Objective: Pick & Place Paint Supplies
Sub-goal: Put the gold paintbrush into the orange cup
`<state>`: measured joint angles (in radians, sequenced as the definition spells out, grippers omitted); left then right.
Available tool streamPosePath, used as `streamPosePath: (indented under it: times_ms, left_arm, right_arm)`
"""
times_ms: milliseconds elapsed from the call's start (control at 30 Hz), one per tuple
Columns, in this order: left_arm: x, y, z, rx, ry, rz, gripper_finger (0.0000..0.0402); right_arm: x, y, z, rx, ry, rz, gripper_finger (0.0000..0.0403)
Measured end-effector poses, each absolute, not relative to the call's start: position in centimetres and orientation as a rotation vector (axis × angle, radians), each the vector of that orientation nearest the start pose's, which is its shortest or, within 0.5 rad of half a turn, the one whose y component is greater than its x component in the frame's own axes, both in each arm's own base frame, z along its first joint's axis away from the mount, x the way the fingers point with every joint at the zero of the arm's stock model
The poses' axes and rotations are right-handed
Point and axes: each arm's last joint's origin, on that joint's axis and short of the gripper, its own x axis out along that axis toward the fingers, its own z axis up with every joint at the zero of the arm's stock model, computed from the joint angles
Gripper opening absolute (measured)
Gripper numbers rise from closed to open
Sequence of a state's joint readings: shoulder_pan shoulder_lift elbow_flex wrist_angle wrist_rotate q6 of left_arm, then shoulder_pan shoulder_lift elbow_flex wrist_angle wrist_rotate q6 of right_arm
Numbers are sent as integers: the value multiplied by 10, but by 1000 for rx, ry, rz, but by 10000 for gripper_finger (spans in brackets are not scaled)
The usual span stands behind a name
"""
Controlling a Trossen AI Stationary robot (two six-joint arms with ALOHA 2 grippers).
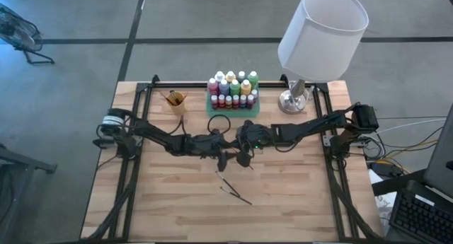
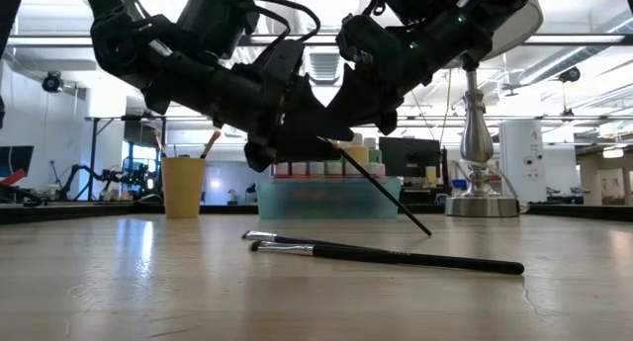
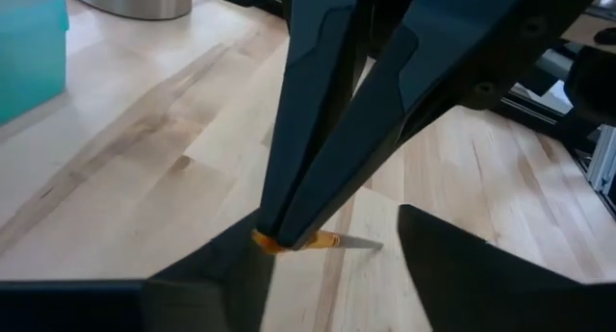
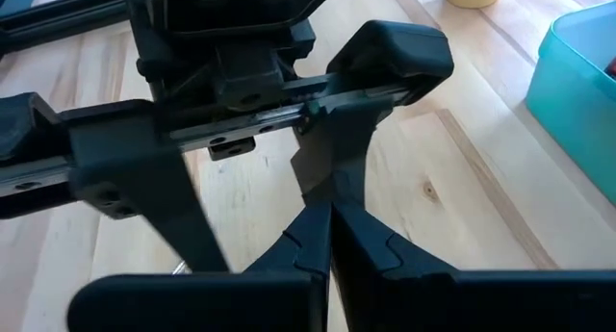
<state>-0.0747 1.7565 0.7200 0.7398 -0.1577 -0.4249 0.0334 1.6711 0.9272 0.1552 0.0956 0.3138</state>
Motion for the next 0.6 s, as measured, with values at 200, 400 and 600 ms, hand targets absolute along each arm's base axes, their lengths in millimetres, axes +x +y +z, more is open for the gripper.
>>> streamPosePath:
  times_ms: [200,400,600]
  left_arm:
    - [337,-20,154,-380,272,146,121]
    - [337,-19,154,-356,277,150,16]
    - [337,-19,154,-356,278,142,11]
  right_arm:
    - [348,9,191,266,571,-150,8]
    - [348,10,191,268,569,-141,8]
    - [348,11,191,267,571,-130,8]
